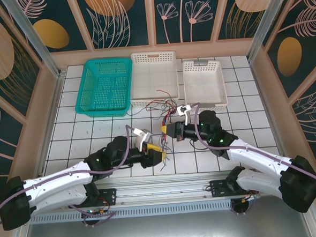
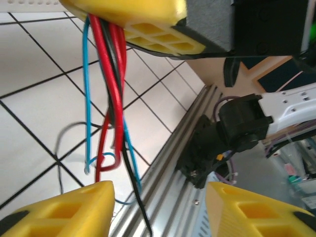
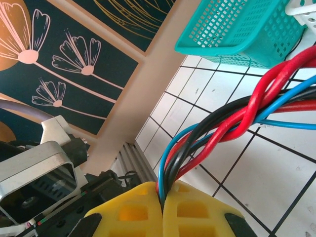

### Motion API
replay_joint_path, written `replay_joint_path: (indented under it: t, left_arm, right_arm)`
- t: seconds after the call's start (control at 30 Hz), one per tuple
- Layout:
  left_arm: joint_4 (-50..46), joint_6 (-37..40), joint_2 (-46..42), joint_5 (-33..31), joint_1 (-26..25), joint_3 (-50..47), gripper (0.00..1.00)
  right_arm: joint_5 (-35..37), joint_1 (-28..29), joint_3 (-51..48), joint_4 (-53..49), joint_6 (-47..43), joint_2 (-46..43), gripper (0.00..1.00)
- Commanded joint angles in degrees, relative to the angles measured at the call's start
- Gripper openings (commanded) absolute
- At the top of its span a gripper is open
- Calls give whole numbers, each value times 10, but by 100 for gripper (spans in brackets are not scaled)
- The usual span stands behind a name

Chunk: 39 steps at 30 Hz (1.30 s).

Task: Untangle the cables

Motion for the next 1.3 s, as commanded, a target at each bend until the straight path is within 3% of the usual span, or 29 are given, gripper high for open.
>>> replay_joint_path:
  t: [0.0,0.2,0.5,0.97,1.13,1.27]
  left_arm:
    - [-13,22,-3,-42,-4,8,58]
    - [-3,20,-1,-86,-4,-2,59]
    - [73,10,22,-47,-4,-11,56]
    - [77,6,-6,-33,-4,-30,21]
    - [82,6,-4,-35,-4,-30,2]
    - [85,9,-3,-41,-4,-28,0]
  right_arm:
    - [-18,0,15,28,1,-14,0]
    - [-29,4,13,37,4,-16,0]
    - [-31,19,15,47,7,-7,0]
    - [-27,21,21,29,0,-12,0]
    - [-29,21,22,26,1,-12,0]
    - [-33,21,21,20,-1,-12,0]
